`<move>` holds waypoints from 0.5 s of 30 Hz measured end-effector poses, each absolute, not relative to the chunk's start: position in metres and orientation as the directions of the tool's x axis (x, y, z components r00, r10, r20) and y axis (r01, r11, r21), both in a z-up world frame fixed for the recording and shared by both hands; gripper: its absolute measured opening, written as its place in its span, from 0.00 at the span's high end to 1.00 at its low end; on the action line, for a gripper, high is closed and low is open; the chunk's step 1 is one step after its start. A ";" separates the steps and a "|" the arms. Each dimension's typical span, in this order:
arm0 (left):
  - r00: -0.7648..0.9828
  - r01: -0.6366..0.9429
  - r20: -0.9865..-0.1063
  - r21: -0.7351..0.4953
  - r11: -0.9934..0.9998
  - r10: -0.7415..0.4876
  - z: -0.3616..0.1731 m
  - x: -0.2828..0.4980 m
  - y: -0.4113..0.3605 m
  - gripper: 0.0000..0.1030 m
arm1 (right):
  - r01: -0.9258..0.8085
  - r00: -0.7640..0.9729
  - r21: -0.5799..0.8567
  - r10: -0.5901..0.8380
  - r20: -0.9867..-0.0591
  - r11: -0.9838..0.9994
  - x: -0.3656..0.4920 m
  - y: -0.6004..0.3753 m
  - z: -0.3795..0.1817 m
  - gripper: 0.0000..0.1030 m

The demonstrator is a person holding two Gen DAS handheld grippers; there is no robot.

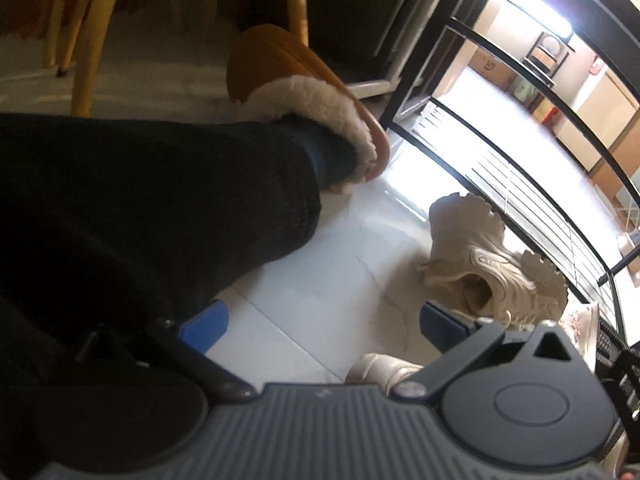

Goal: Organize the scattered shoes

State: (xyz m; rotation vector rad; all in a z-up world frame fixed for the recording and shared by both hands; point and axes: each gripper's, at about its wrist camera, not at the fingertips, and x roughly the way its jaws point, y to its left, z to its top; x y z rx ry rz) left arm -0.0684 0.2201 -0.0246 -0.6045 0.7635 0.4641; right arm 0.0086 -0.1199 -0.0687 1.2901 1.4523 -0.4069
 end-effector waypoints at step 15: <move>0.619 -0.592 -0.771 -0.333 0.734 0.150 -0.028 -0.067 0.220 0.01 | 0.800 0.204 0.381 0.387 -0.899 0.463 0.031 -0.093 -0.089 0.00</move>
